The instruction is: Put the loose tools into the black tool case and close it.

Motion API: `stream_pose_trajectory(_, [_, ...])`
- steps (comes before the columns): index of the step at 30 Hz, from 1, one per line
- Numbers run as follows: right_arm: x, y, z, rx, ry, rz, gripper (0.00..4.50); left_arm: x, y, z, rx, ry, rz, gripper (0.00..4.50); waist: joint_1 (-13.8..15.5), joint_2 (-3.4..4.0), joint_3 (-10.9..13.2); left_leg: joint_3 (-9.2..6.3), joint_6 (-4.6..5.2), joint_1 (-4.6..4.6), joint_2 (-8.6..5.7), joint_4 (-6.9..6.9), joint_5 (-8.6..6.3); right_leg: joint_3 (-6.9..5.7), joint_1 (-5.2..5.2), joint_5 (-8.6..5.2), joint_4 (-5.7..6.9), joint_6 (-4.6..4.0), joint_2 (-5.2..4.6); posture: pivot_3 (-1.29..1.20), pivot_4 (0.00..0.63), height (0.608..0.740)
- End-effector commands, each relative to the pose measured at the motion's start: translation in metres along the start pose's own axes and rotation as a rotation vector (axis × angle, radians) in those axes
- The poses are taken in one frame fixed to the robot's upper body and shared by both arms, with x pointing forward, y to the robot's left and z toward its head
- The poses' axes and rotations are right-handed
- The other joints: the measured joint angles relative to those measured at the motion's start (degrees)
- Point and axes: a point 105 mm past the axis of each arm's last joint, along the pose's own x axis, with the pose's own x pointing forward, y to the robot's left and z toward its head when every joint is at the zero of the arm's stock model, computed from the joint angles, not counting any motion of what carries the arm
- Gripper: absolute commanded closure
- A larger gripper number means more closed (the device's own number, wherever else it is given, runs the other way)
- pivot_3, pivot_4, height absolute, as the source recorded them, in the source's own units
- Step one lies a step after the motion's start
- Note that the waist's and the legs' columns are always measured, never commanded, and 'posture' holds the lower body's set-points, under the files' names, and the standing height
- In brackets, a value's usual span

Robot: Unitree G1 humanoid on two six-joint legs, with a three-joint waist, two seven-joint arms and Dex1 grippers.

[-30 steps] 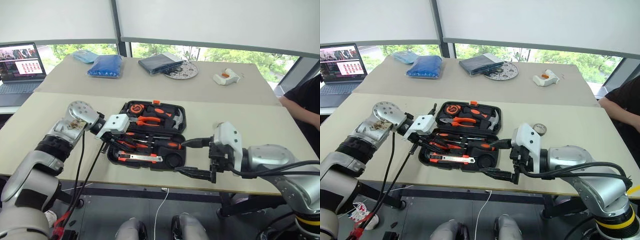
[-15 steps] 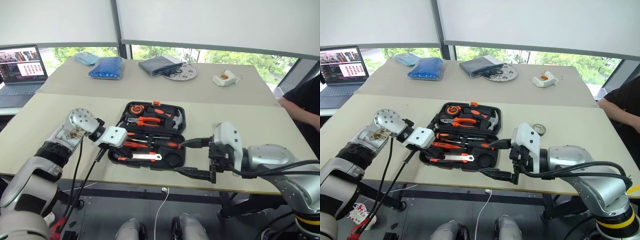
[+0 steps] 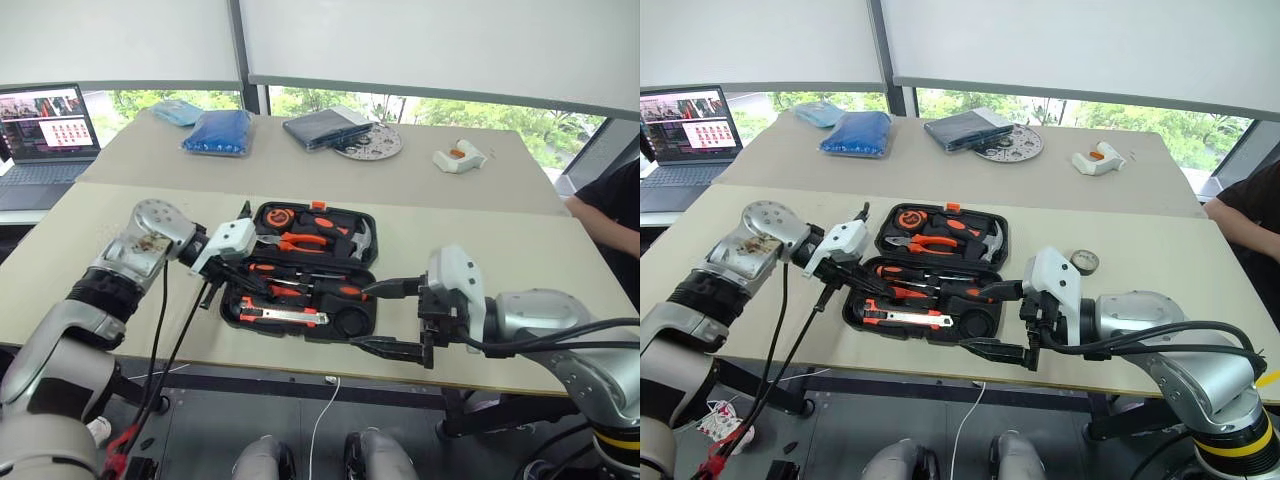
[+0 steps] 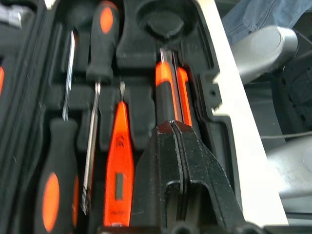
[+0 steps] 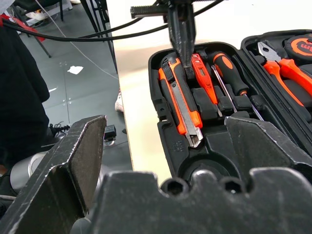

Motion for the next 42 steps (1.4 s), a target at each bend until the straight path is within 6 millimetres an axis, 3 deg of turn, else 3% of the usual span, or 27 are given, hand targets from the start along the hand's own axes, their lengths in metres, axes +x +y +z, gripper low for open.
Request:
stream_pose_trajectory(1, [-0.002,0.0,0.008,-0.032,-0.018,-0.004,0.0,0.005,-0.003,-0.008,0.055,0.051,-0.016,4.45,-0.08,0.0,0.0,0.0,0.0,0.0,0.0,0.0,0.0,0.0,0.0,0.0,0.0,0.0,0.0,0.0,0.15,0.718])
stream_pose_trajectory(12, [-0.002,0.003,0.007,-0.033,-0.022,-0.009,0.0,0.018,-0.003,-0.044,0.126,0.201,-0.024,4.45,0.05,0.06,-0.06,-0.05,0.14,0.2,-0.01,0.0,-0.1,-0.03,0.2,0.03,0.03,0.05,-0.15,0.0,0.15,0.718])
stream_pose_trajectory(18, [-0.004,0.003,0.004,-0.026,-0.02,-0.011,0.0,0.024,-0.01,-0.048,0.097,0.163,-0.043,4.45,-0.26,0.15,-0.14,-0.1,0.15,0.21,0.02,0.01,-0.1,-0.01,0.21,0.07,0.04,0.07,-0.12,0.0,0.15,0.718])
stream_pose_trajectory(21, [-0.005,0.002,0.003,-0.024,-0.015,-0.018,0.0,0.02,-0.007,-0.033,0.06,0.053,0.008,4.45,-0.23,0.18,-0.16,-0.11,0.15,0.2,0.01,0.01,-0.1,-0.01,0.21,0.07,0.04,0.07,-0.13,0.0,0.15,0.718])
stream_pose_trajectory(24, [-0.012,-0.002,0.001,-0.009,-0.004,-0.051,0.0,0.006,-0.004,-0.007,0.005,-0.098,0.067,3.78,-0.23,0.17,-0.15,-0.11,0.16,0.13,0.01,0.01,-0.1,-0.01,0.17,0.07,0.02,0.08,-0.14,0.0,0.15,0.718])
stream_pose_trajectory(28, [-0.035,-0.013,-0.005,0.034,0.02,-0.143,0.0,-0.026,-0.007,0.028,-0.061,-0.282,0.172,2.51,-0.19,0.01,-0.05,-0.13,0.16,-0.09,0.02,0.04,-0.1,-0.04,0.05,0.06,-0.01,0.09,-0.1,0.0,0.15,0.718])
stream_pose_trajectory(31, [-0.067,-0.032,-0.02,0.069,0.083,-0.295,0.0,-0.048,-0.007,0.05,-0.076,-0.398,0.319,1.39,-0.08,0.01,-0.05,-0.14,0.16,-0.03,-0.01,0.05,-0.09,0.0,0.11,-0.01,-0.03,0.21,-0.12,0.0,0.15,0.718])
stream_pose_trajectory(34, [-0.092,-0.06,-0.038,0.111,0.131,-0.444,0.0,-0.05,-0.013,0.061,-0.099,-0.448,0.368,1.39,-0.04,0.01,-0.05,-0.15,0.19,0.18,-0.05,0.03,-0.12,0.04,0.36,-0.07,-0.09,0.31,-0.15,0.0,0.15,0.718])
stream_pose_trajectory(42, [-0.093,-0.133,-0.076,0.13,0.245,-0.628,0.0,-0.032,-0.018,0.068,-0.108,-0.461,0.386,1.39,-0.76,0.01,-0.02,-0.15,0.1,0.59,-0.03,-0.1,-0.11,0.24,0.62,-0.04,-0.02,0.37,-0.12,0.0,0.15,0.718])
